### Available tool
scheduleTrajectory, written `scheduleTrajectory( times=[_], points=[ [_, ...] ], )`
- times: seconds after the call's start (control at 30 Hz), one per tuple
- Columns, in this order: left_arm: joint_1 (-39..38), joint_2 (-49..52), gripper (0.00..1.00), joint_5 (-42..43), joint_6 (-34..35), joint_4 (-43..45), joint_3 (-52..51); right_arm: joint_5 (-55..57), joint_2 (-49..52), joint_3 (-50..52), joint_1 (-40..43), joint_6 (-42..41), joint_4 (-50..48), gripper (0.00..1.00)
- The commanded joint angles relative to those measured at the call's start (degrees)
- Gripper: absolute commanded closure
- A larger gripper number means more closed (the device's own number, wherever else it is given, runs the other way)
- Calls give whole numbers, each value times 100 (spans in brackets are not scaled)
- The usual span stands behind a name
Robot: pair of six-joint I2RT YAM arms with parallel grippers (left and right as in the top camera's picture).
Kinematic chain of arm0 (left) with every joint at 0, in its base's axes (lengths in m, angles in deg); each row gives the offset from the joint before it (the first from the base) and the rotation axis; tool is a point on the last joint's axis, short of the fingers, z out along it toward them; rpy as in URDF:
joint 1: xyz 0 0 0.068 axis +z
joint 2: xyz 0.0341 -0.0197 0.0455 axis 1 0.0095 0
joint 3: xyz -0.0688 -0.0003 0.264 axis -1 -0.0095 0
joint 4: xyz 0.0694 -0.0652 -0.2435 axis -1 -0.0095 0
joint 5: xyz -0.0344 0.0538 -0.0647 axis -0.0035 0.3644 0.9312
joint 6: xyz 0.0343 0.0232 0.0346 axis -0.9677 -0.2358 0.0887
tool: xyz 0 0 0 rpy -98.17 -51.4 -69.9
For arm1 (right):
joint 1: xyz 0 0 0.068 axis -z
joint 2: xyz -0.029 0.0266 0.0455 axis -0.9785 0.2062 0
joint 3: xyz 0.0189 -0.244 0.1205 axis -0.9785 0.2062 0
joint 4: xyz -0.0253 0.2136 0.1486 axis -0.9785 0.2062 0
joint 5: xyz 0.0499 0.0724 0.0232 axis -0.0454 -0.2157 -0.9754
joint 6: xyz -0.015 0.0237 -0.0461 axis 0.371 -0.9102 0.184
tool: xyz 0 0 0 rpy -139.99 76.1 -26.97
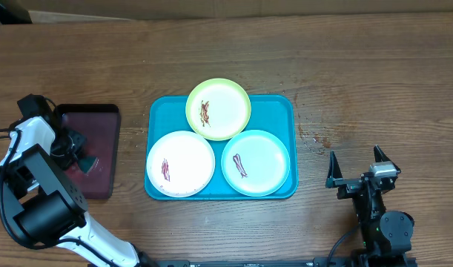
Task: Clean dirty plates on tray and stack at the side
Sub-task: 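Grasp the green sponge with the left gripper and dip it in water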
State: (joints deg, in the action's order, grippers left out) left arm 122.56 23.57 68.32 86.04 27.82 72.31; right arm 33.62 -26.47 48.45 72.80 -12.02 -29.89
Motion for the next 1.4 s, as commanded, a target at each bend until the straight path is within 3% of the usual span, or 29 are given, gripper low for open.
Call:
scheduleTrajectory(
  times=[0.0, 0.03, 0.07, 0.1, 0.13, 0.43, 0.63, 0.67, 0.8, 0.93, 1.0, 1.07, 1.1, 1.13, 1.17, 1.2, 1.37],
  points=[
    [31, 160, 96, -179, 9, -116, 7, -28, -31, 59, -26, 20, -35, 0],
    [31, 160, 88, -177, 9, -144, 7, -28, -31, 59, -26, 20, -35, 0],
    [28, 160, 63, -170, 11, -192, 4, -28, -31, 59, -26, 20, -35, 0],
    [28, 160, 28, -131, 11, -284, 7, -28, -31, 59, -26, 22, -35, 0],
    [28, 160, 0, -70, 11, -374, 7, -28, -31, 59, -26, 20, -35, 0],
    [26, 160, 0, 859, 9, -1132, 4, -28, -31, 59, -26, 20, -35, 0],
    [26, 160, 1, 1051, 9, -1436, 4, -28, -31, 59, -26, 20, -35, 0],
    [26, 160, 6, 1051, 9, -1451, 7, -28, -31, 59, -26, 20, -35, 0],
    [26, 160, 56, 1038, 9, -1453, 7, -28, -31, 59, -26, 22, -35, 0],
    [26, 160, 93, 1014, 9, -1390, 7, -26, -31, 59, -26, 22, -35, 0],
    [26, 160, 96, 997, 9, -1346, 4, -28, -31, 59, -26, 22, -35, 0],
    [26, 160, 96, 994, 9, -1272, 4, -28, -31, 59, -26, 22, -35, 0],
    [26, 160, 89, 994, 9, -1215, 7, -28, -31, 59, -26, 22, -35, 0],
    [26, 160, 62, 994, 9, -1154, 7, -28, -31, 59, -26, 22, -35, 0],
    [26, 160, 20, 994, 7, -1097, 7, -28, -31, 59, -26, 20, -35, 0],
    [26, 160, 0, 992, 7, -1025, 7, -28, -31, 59, -26, 22, -35, 0],
    [26, 160, 0, 573, 9, -632, 7, -28, -31, 59, -26, 20, -35, 0]
  ],
)
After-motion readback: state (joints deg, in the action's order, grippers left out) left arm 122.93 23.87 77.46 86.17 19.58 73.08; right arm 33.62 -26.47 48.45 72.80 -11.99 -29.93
